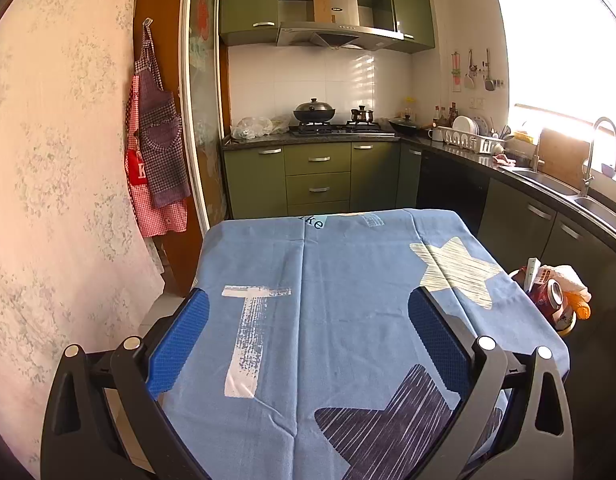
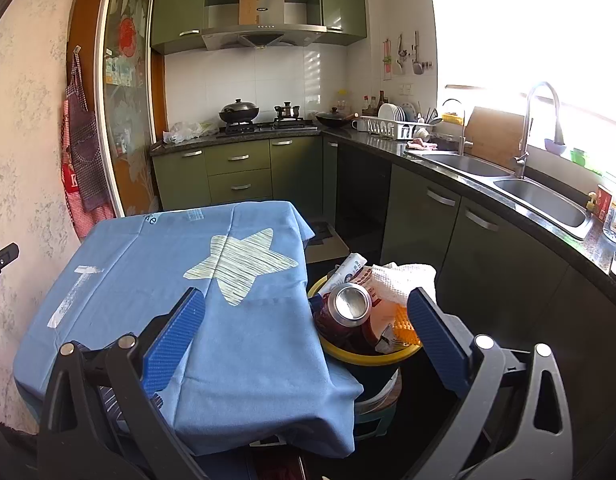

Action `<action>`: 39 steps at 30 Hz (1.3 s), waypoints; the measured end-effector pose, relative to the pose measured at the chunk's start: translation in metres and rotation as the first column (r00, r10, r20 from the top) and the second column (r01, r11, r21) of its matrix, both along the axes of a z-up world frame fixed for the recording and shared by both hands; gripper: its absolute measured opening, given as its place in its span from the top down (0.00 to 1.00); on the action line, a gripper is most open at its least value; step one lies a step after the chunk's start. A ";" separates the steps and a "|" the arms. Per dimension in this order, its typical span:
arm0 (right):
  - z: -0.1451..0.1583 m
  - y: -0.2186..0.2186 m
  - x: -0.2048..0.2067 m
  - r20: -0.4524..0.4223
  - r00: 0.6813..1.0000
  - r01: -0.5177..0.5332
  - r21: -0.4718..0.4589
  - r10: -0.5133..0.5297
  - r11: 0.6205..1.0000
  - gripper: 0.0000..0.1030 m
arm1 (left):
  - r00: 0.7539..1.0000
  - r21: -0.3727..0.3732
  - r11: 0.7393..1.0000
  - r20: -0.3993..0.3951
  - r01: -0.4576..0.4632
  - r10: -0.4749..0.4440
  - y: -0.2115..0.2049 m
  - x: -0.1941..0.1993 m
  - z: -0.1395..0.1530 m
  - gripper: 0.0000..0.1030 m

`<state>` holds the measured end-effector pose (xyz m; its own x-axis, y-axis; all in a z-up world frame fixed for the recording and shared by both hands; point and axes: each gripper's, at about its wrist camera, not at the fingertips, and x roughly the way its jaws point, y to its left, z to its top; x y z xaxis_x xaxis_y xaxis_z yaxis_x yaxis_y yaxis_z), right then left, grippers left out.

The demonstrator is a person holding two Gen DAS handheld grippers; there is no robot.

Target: Collect trash

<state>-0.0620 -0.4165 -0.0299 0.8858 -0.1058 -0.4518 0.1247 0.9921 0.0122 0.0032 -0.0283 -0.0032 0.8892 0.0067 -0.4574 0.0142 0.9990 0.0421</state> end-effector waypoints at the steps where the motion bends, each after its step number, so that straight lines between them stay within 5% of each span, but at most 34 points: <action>1: 0.000 0.000 0.000 0.000 1.000 0.001 -0.001 -0.001 1.000 0.06 | 1.000 0.000 1.000 -0.001 0.001 -0.001 0.000 0.000 0.000 0.05; 39: -0.003 -0.002 0.003 -0.012 1.000 -0.010 0.002 0.010 1.000 0.06 | 1.000 0.016 1.000 -0.004 0.016 -0.016 -0.004 0.000 -0.002 0.05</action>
<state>-0.0592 -0.4180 -0.0330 0.8811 -0.0966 -0.4630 0.1154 0.9932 0.0122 0.0036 -0.0324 -0.0053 0.8877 -0.0001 -0.4605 0.0301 0.9979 0.0578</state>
